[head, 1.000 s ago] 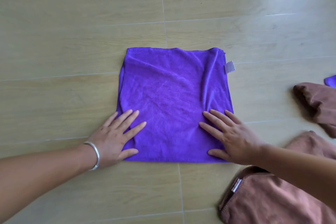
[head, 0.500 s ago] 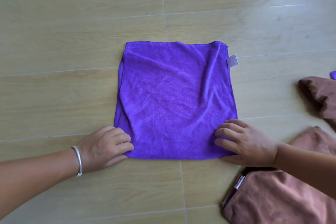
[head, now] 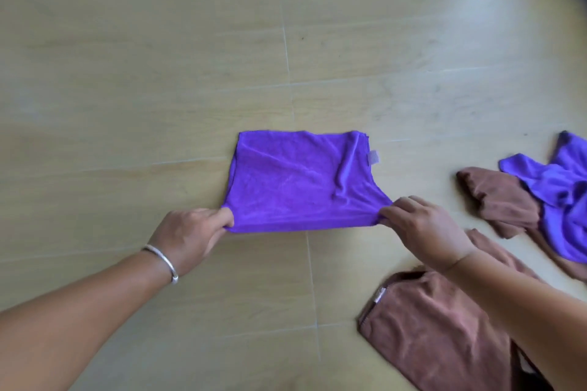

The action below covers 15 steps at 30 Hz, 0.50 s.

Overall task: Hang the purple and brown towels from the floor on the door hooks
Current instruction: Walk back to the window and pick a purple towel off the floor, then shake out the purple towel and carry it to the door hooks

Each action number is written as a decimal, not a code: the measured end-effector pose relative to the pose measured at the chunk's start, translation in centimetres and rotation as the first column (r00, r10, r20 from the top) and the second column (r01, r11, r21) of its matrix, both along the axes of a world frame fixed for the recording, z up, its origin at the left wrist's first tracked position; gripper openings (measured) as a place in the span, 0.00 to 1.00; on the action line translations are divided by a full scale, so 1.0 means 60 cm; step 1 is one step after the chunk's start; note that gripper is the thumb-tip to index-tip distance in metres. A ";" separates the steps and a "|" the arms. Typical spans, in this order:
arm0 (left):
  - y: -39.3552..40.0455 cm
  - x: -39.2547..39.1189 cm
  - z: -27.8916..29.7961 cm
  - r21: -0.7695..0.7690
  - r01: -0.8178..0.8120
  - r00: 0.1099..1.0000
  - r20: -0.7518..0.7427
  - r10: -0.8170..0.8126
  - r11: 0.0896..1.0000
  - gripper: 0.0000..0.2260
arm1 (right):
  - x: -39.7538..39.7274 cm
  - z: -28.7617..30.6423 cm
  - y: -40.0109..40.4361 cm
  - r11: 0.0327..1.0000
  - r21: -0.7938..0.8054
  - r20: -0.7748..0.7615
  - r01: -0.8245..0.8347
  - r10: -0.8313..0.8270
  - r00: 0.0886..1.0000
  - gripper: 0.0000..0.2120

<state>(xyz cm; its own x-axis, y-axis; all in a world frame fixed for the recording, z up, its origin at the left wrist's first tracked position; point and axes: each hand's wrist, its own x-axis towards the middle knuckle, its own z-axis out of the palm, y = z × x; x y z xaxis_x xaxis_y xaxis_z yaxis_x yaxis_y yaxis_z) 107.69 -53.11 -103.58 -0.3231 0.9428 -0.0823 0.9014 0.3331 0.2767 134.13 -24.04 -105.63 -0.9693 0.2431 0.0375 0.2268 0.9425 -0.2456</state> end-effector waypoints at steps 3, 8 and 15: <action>0.024 -0.022 0.161 0.016 -0.046 0.998 -0.042 0.047 0.999 0.12 | -0.024 0.168 0.017 0.998 -0.002 -0.026 0.061 -0.061 0.998 0.05; 0.046 -0.075 0.451 -0.122 0.201 0.954 -0.200 -0.222 0.972 0.28 | -0.073 0.473 0.043 0.999 -0.034 -0.006 0.034 -0.035 0.999 0.02; 0.039 -0.117 0.942 -0.353 0.247 0.914 -0.224 -0.337 0.903 0.26 | -0.102 0.970 0.027 0.992 -0.002 0.080 -0.126 0.126 0.989 0.21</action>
<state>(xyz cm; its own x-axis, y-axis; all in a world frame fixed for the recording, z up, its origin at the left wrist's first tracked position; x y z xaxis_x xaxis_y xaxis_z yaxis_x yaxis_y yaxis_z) 100.64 -50.78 -47.05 -0.0891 0.9381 -0.3348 0.9952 0.0703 -0.0678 128.03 -22.39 -47.42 -0.9921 0.1189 -0.0408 0.1252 0.9654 -0.2290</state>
